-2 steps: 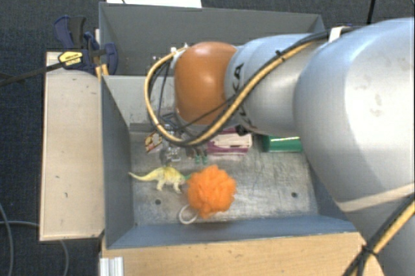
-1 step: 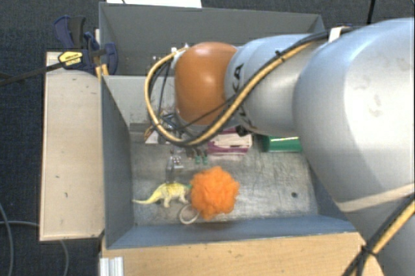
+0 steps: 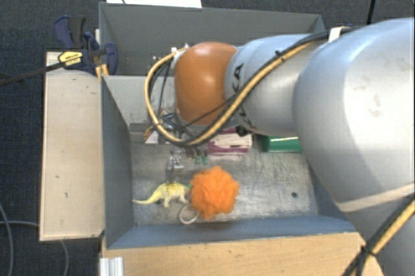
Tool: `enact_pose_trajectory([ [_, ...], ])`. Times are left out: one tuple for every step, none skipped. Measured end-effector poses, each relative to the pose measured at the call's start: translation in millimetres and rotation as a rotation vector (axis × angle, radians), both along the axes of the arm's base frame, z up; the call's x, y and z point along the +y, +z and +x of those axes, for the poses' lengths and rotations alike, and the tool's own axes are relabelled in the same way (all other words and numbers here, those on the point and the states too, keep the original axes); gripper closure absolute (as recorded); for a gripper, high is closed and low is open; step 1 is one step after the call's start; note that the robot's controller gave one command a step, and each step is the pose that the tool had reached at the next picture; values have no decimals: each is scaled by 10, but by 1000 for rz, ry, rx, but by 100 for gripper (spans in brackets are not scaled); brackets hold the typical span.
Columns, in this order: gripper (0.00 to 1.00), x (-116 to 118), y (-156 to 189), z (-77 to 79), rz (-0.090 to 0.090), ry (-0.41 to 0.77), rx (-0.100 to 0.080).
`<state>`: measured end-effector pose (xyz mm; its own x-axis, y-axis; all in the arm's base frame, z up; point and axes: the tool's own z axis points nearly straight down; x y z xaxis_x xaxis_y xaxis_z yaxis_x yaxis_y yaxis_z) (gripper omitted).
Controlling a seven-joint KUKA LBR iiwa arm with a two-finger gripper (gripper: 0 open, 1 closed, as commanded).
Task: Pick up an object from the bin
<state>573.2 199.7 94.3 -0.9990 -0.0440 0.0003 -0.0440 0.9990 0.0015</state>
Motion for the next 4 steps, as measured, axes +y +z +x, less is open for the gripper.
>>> enact_pose_trajectory([
  [0, 80, 321, -215, -3, 237, 4],
  [0, -57, 489, -392, 1, 523, -10],
  [0, -63, 206, -508, -1, 550, -4],
  [100, 340, -234, -542, -9, 700, 6],
])
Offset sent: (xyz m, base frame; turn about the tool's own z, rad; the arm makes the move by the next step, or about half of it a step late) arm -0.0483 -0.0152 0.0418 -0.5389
